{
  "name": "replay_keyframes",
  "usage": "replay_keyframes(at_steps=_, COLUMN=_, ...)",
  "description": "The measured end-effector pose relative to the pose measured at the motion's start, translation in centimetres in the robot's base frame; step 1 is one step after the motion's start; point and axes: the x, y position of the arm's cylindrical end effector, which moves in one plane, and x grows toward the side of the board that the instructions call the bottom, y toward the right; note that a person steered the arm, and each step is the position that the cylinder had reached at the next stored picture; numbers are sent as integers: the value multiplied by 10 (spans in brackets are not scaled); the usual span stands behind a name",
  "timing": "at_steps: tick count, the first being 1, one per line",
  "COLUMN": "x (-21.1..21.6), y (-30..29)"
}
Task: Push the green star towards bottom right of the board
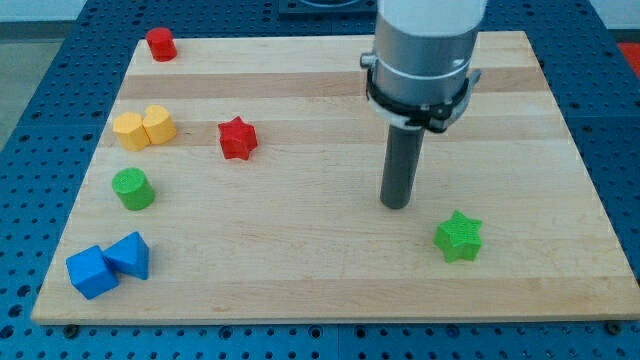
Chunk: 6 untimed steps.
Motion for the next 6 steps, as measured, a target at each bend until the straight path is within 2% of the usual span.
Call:
replay_keyframes(at_steps=1, x=28, y=2)
replay_keyframes(at_steps=2, x=36, y=20)
replay_keyframes(at_steps=4, x=47, y=108)
replay_keyframes(at_steps=5, x=54, y=108)
replay_keyframes(at_steps=6, x=41, y=68)
